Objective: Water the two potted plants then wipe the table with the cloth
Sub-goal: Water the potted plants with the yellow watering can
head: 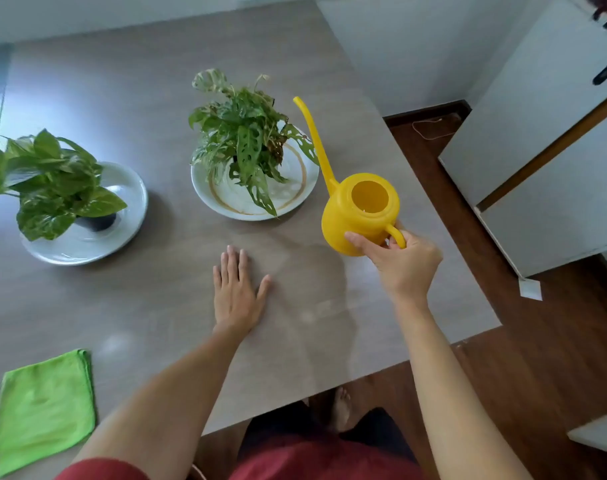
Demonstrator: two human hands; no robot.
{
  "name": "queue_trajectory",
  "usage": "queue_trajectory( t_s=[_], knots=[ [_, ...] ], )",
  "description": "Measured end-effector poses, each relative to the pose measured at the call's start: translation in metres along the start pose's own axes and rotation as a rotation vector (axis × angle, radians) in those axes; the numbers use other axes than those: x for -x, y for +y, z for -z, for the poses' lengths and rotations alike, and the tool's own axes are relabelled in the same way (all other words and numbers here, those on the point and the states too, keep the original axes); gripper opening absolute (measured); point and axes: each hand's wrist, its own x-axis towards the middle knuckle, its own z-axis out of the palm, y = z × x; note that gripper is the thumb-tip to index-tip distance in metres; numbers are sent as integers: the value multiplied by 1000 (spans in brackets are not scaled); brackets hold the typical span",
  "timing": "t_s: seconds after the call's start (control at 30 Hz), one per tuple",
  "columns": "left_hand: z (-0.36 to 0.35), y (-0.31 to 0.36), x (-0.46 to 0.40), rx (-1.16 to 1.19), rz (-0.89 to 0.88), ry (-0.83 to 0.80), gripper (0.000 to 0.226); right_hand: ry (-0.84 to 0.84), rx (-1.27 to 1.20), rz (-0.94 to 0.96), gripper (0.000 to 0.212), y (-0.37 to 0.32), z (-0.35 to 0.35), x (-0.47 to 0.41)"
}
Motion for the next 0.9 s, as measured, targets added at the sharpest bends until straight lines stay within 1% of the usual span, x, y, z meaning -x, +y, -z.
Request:
queue_trajectory(
  t_s=[0.07,0.17,0.33,0.47,0.7,0.9],
  knots=[
    [-6,-9,1,-25,-18,-1,83,-14,-15,15,38,-12,-3,1],
    [-14,-12,2,-55,-39,51,83,-14,4,23,41,-25,-2,2],
    [-16,-12,3,-38,-46,84,82,-17,23,56,43,-45,2,1],
    [-17,-12,4,-43,-50,88,82,-29,47,101,43,-56,5,0],
    [-17,-12,4,-54,-50,99,81,-68,58,116,54,-64,7,1],
    [-16,-12,5,-41,-48,102,81,-87,63,166,50,-74,8,4]
  ],
)
